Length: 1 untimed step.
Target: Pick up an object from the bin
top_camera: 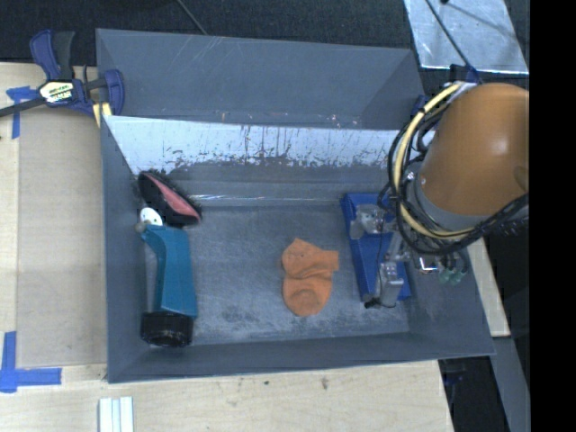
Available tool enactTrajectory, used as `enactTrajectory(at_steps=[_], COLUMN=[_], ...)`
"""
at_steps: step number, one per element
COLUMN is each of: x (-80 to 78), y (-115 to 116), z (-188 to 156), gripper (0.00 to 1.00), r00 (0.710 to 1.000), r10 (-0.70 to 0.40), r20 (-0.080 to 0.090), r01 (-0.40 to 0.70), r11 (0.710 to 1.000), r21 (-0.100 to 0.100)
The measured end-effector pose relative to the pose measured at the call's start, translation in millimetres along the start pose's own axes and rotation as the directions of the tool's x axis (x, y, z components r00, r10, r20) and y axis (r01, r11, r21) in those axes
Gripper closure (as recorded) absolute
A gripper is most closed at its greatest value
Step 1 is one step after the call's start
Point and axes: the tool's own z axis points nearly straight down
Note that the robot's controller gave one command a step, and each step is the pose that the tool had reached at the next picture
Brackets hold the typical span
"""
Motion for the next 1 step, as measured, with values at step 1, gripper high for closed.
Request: enactTrajectory(at_steps=[1], x=[-1.4], y=[0.0], z=[-4.2], gripper=[0.00], r00=[1.000], r10=[0.000], r20=[0.009], r01=[0.000], r11=[1.000], r21=[0.000])
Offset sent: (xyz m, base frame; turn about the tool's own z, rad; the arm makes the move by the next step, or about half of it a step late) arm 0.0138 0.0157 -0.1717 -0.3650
